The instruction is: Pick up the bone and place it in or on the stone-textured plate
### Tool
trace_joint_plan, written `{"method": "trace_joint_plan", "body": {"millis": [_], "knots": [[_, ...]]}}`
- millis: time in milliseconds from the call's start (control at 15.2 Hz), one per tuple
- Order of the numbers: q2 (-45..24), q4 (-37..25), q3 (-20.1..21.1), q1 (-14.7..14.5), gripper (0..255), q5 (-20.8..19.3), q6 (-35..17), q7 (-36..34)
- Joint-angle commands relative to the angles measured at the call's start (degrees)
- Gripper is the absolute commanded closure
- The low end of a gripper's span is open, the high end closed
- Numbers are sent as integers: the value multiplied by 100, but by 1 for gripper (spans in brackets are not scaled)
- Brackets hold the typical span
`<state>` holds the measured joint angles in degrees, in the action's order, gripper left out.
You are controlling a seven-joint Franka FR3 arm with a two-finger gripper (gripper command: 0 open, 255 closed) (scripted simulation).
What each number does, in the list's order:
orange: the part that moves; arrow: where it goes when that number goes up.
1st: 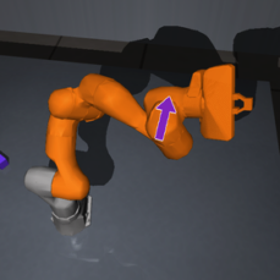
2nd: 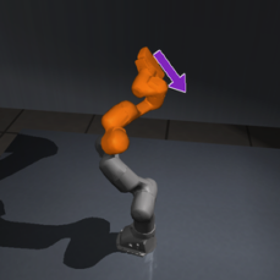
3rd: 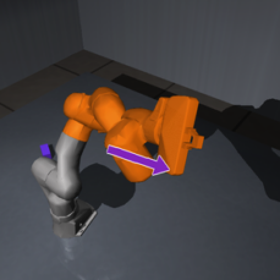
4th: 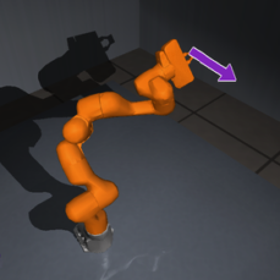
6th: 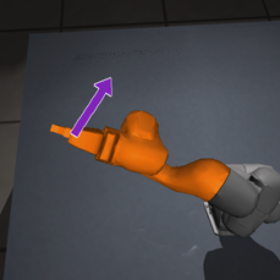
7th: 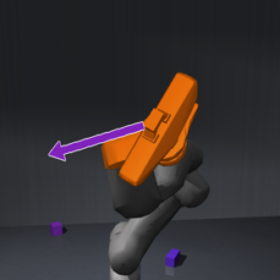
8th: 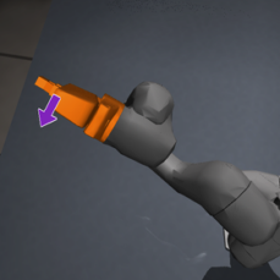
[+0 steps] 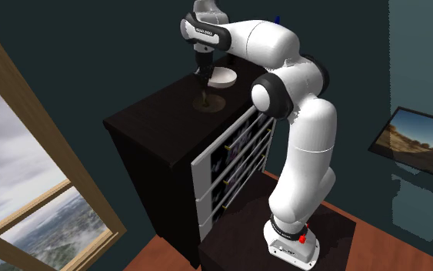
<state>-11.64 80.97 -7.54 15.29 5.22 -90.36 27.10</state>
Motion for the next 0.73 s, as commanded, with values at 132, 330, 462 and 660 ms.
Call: {"method": "trace_joint_plan", "body": {"millis": [132, 330, 462, 660], "knots": [[73, 406, -1, -7, 255, -9, -333, 26], [101, 676, 1, -14, 255, -10, -574, 39], [112, 845, 3, -18, 255, -10, -732, 48], [114, 908, 4, -19, 255, -10, -794, 51]]}}
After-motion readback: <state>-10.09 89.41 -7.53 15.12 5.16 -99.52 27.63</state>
